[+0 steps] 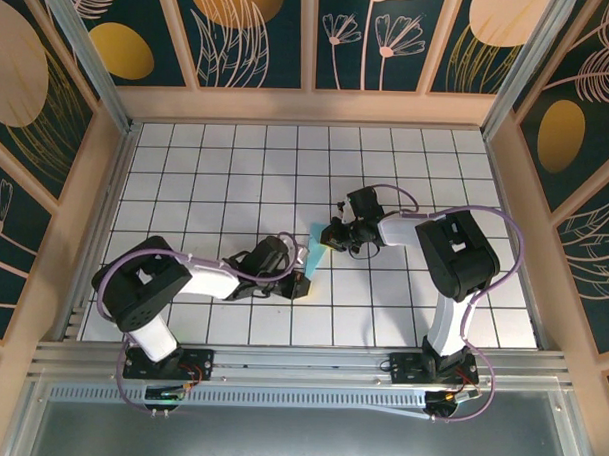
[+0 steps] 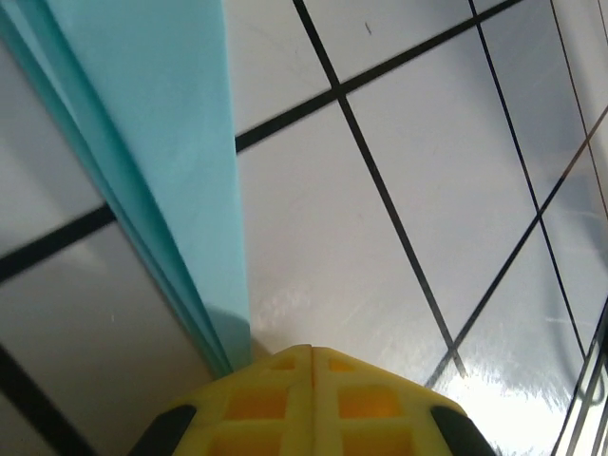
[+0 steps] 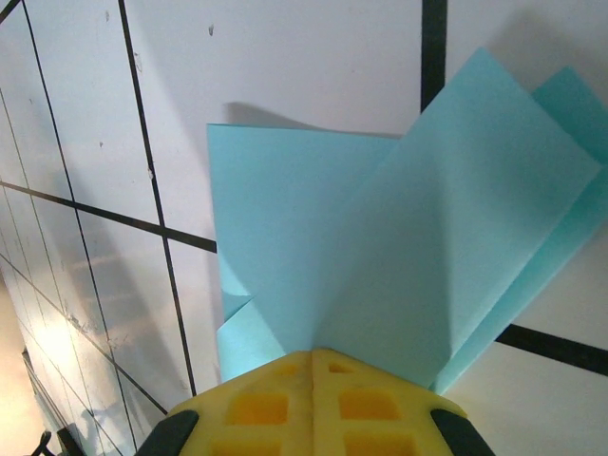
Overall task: Fold a paper plane with a square sheet of paper (fold left side to right side)
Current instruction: Fold the wing for the fifth time at the center of the table, then turn over the paper plane at the center of the table.
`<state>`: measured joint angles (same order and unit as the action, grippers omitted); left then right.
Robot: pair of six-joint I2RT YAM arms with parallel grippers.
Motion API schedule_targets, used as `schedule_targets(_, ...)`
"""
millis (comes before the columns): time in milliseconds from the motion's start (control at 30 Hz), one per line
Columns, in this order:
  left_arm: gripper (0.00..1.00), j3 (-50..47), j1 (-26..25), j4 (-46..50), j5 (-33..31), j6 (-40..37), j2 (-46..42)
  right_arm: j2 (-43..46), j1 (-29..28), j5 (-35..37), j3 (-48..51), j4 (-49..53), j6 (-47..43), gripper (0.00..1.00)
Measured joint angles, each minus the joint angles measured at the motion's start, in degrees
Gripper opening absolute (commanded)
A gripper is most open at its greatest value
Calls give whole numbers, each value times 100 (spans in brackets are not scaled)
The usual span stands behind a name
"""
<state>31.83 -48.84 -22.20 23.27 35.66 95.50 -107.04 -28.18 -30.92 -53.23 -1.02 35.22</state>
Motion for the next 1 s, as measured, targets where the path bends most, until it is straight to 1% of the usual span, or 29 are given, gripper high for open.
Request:
schedule_targets(200, 0, -348, -48, -13, 9, 79, -332, 0, 0, -4, -20, 22, -4, 0)
schedule_targets(367, 0, -544, -68, 81, -114, 144, -892, -7, 2, 90, -175, 232, -52, 0)
schedule_targets(400, 0, -551, -70, 98, -181, 168, -1078, -7, 2, 133, -225, 297, -74, 3)
schedule_targets(467, 0, -549, -68, 101, -393, 210, -1427, -7, 2, 229, -356, 437, -120, 13)
schedule_targets(500, 0, -549, -68, 105, -555, 221, -1617, 2, 2, 286, -439, 509, -175, 17)
schedule_targets(567, 3, -549, -70, 153, -975, 271, -1941, 57, 0, 437, -588, 656, -251, 27)
schedule_targets(667, 14, -549, -68, 302, -1840, 442, -2398, 315, -28, 791, -752, 940, -389, 42)
schedule_targets(700, 19, -551, -68, 345, -2138, 505, -2542, 442, -52, 960, -793, 1058, -428, 47)
schedule_targets(733, 26, -566, -68, 369, -2481, 597, -2708, 551, -83, 1121, -839, 1172, -455, 50)
schedule_targets(800, 33, -673, -68, 378, -3084, 750, -3034, 730, -175, 1478, -955, 1397, -485, 55)
schedule_targets(933, 56, -1099, -68, 372, -4131, 1054, -3681, 811, -553, 2328, -1272, 1956, -481, 64)
schedule_targets(1000, 61, -1257, -66, 415, -4481, 1132, -3880, 772, -820, 2739, -1436, 2284, -448, 67)
